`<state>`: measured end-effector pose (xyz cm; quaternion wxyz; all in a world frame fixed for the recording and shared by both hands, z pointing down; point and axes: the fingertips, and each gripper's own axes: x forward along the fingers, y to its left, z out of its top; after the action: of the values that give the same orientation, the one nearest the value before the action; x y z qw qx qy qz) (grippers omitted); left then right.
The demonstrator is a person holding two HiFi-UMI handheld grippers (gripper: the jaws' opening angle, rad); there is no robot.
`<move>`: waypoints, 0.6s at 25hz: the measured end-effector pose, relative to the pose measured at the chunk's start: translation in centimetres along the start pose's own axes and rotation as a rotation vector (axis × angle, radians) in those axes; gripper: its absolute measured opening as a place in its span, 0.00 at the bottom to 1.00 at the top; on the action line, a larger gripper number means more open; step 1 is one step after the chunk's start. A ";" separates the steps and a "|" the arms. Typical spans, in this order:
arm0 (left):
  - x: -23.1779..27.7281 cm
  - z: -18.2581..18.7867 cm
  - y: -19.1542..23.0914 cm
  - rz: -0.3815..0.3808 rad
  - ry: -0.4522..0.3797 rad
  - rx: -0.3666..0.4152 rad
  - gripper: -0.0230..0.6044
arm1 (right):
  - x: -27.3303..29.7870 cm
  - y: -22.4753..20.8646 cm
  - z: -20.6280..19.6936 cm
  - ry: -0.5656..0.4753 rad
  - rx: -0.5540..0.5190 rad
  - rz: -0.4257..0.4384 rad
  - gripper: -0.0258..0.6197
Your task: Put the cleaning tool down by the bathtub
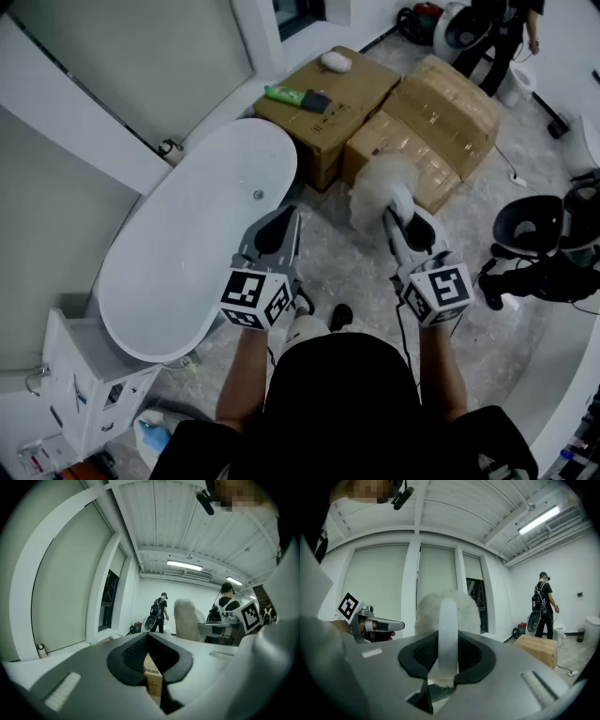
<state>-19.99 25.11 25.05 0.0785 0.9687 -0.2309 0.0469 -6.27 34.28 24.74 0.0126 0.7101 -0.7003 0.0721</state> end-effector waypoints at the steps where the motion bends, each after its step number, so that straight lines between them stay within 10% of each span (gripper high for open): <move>1: -0.2 0.1 -0.1 0.000 0.000 0.000 0.04 | -0.2 0.1 0.2 -0.001 -0.003 -0.002 0.18; 15: -0.4 -0.3 -2.2 -0.012 0.011 -0.009 0.04 | -3.0 -0.1 0.4 -0.033 0.027 0.005 0.18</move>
<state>-19.37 27.30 25.02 0.0845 0.9694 -0.2250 0.0506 -6.21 37.24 24.03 -0.0087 0.7095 -0.7012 0.0700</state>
